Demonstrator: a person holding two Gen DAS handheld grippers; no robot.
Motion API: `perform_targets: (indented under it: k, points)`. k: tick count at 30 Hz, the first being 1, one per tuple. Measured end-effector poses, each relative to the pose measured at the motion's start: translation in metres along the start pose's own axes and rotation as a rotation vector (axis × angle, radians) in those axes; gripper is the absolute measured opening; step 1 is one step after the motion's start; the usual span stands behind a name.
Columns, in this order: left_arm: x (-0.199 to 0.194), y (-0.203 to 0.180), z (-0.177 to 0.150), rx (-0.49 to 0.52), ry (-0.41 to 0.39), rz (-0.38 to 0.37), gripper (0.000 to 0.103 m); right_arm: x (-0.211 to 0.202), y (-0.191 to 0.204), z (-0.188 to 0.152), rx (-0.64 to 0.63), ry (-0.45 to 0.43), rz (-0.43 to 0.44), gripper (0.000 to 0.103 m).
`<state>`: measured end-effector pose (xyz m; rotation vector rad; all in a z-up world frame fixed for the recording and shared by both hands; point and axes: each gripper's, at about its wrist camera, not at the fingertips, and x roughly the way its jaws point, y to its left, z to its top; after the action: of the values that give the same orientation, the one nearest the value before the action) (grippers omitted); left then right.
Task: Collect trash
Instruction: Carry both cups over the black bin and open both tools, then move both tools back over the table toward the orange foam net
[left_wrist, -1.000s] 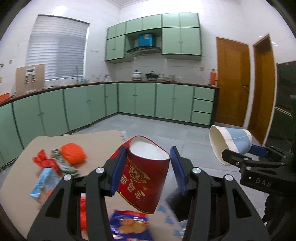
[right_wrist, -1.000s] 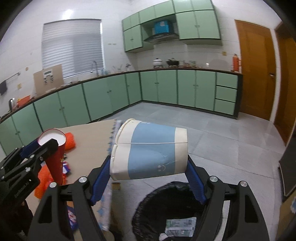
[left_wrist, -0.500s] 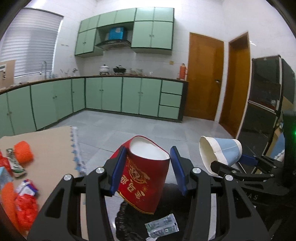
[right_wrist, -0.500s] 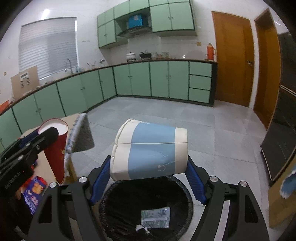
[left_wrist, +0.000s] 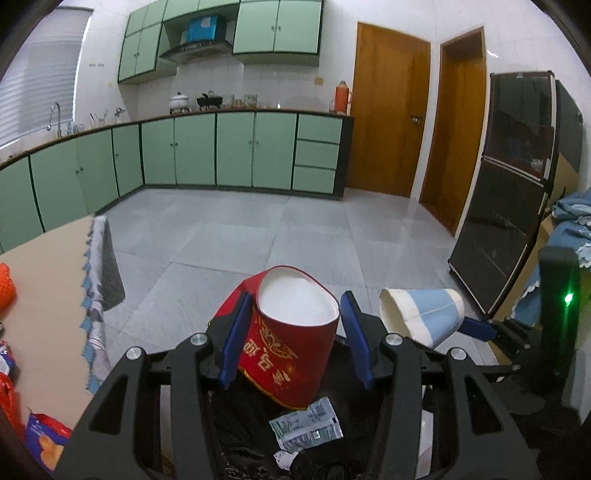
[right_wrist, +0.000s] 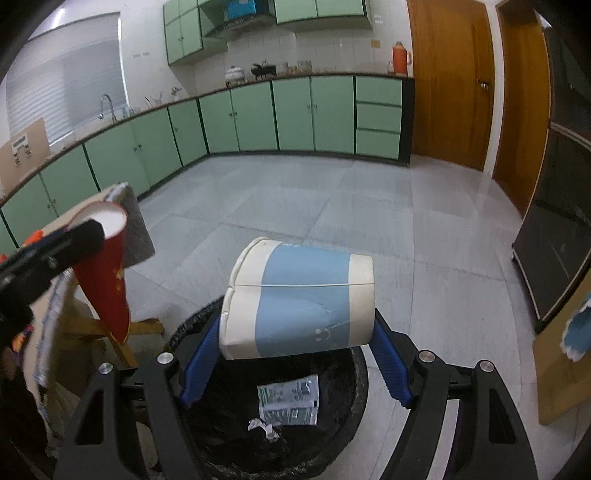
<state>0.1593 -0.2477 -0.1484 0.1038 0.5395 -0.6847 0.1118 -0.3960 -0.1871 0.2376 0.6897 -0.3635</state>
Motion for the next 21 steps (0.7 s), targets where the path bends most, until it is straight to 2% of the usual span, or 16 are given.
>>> perform_targets:
  k: [1, 3, 9, 15, 21]
  points:
    - [0.003, -0.002, -0.001, 0.000, 0.010, -0.001, 0.049, 0.004, -0.001, -0.003, 0.000, 0.010, 0.000, 0.075]
    - [0.009, -0.003, -0.001, 0.002, 0.026, 0.002, 0.058, 0.009, -0.004, -0.005, -0.003, 0.021, -0.004, 0.076]
    - [0.007, -0.002, 0.004, -0.004, 0.024, 0.002, 0.065, 0.006, -0.001, -0.005, -0.009, 0.011, -0.010, 0.088]
    - [-0.023, 0.016, 0.016, -0.032, -0.012, 0.038, 0.074, -0.014, 0.012, 0.004, -0.016, -0.041, 0.008, 0.096]
    - [-0.072, 0.050, 0.025, -0.052, -0.063, 0.124, 0.079, -0.043, 0.043, 0.015, -0.039, -0.102, 0.086, 0.097]
